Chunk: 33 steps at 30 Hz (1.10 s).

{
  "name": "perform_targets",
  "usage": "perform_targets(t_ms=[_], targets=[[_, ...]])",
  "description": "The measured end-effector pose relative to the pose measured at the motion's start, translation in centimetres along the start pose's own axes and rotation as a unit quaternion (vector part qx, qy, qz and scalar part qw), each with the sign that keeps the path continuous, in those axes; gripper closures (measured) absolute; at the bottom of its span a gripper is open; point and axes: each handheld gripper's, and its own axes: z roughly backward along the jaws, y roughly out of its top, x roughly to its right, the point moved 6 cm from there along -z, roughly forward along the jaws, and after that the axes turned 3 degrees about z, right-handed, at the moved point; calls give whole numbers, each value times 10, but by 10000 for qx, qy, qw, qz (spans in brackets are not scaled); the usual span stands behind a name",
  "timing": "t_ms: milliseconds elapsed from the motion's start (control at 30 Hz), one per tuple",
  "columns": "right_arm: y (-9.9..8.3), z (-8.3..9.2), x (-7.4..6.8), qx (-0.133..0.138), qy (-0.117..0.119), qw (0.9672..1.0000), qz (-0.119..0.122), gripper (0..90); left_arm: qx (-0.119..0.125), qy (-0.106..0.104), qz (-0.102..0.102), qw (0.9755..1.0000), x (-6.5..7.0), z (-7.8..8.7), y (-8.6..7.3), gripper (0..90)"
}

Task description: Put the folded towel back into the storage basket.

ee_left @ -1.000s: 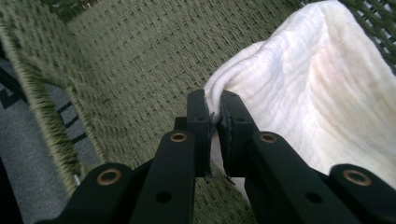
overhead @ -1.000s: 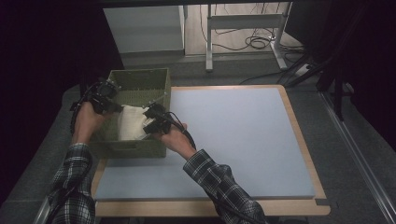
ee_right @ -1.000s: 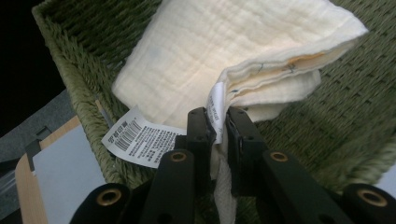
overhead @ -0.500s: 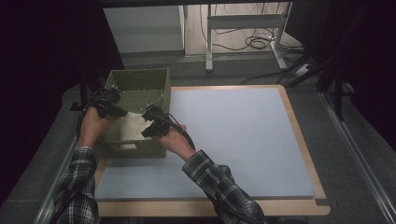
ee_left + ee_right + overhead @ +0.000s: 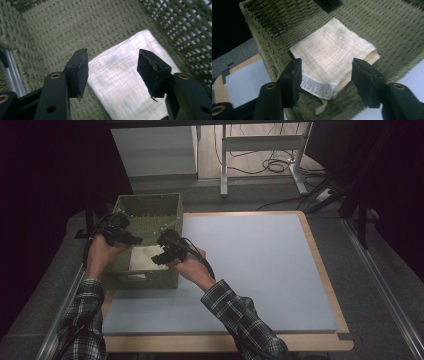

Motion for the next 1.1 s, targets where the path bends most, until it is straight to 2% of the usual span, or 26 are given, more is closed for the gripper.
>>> perform_targets(t_ms=[167,267,333,533,733,867,1100], targets=[[0,16,4,158,-98,9997,181,323,35,-154,-5,9999,9,0,4,335],[-2,23,6,204,-116,9995,223,295,63,-243,22,9997,14,0,7,292],[-5,29,8,205,-211,9991,311,279,71,-290,-7,9996,18,-1,10,271],[-17,42,17,228,-353,9985,358,237,101,-479,-73,9988,33,-1,16,209],[-37,52,26,247,-265,9987,366,205,186,-662,-87,9976,45,1,22,160],[-49,59,31,337,-212,9989,252,173,241,-796,-48,9965,53,1,26,128],[-71,68,38,305,-136,9992,200,133,333,-999,-99,9944,68,0,31,91]])
